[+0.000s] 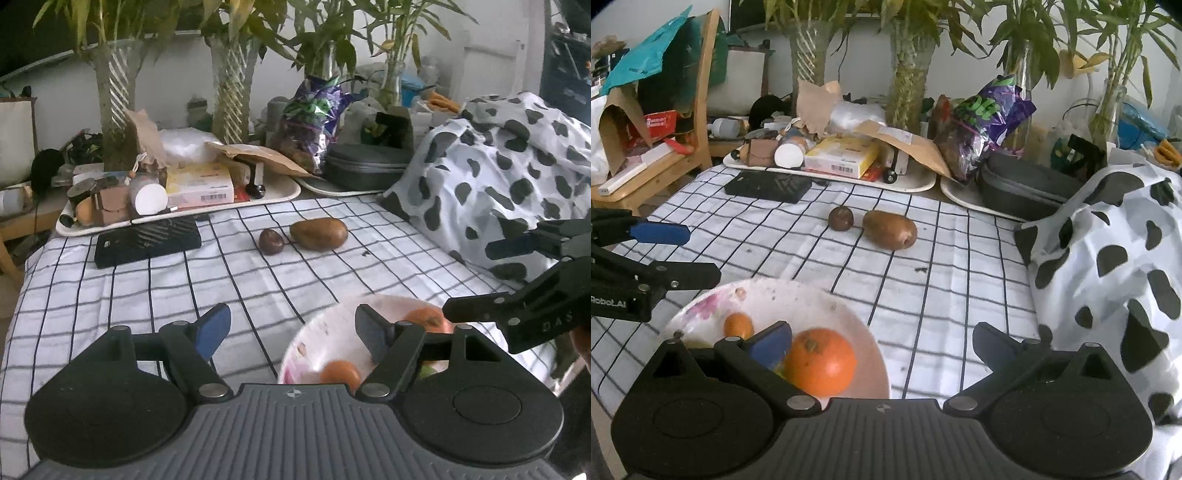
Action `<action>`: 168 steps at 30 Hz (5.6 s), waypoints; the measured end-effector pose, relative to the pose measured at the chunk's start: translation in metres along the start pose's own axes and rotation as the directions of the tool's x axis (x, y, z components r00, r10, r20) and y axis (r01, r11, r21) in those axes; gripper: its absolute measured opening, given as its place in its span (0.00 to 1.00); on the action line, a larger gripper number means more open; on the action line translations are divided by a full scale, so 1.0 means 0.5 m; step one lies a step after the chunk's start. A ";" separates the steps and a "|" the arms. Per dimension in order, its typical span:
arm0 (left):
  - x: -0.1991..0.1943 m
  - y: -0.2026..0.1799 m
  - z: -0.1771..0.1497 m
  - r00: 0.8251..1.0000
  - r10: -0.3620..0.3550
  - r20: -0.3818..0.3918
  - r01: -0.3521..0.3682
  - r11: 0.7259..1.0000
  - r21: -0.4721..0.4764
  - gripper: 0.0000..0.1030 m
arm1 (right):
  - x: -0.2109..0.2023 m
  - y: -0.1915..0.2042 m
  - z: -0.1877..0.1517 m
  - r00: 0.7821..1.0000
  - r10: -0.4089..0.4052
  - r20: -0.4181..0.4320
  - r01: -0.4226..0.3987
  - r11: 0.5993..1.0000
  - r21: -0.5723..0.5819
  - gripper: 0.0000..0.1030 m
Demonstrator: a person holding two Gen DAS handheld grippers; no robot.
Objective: Organize fruits
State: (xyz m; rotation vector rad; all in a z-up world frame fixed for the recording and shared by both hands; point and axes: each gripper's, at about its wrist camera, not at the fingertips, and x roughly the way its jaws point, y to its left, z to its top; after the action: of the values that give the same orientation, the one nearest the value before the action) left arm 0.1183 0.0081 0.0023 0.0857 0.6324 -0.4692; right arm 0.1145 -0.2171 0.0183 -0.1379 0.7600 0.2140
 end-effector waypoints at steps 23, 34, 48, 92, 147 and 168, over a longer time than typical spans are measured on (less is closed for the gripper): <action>0.236 0.063 0.071 1.000 -0.017 -0.025 0.020 0.992 0.126 0.70 | 0.241 -0.055 0.110 0.998 0.034 -0.047 -0.040 0.992 -0.120 1.00; 0.321 0.079 0.090 0.997 -0.065 -0.042 0.070 0.988 0.137 0.58 | 0.333 -0.067 0.133 0.995 0.096 -0.037 -0.100 0.983 -0.156 0.86; 0.352 0.080 0.101 0.992 -0.109 -0.067 0.119 0.981 0.157 0.29 | 0.384 -0.072 0.148 0.974 0.224 -0.024 -0.224 0.959 -0.170 0.54; 0.087 -0.011 0.017 0.949 -0.302 -0.087 0.306 0.951 0.044 0.72 | 0.049 -0.033 0.043 0.981 0.190 0.032 -0.187 0.979 -0.087 0.51; -0.191 -0.116 -0.122 0.977 0.121 -0.173 -0.113 0.992 0.053 1.00 | -0.178 0.119 -0.164 0.990 -0.067 -0.128 0.079 0.992 0.096 1.00; -0.164 -0.115 -0.133 0.962 0.160 -0.222 -0.150 0.987 0.065 1.00 | -0.157 0.107 -0.172 0.975 -0.118 -0.190 0.140 0.984 0.106 1.00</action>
State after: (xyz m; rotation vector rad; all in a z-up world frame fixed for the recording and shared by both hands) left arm -0.0018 0.0036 0.0005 0.2350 0.8322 -0.3246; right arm -0.0112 -0.1935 0.0088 -0.0939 0.9415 0.0316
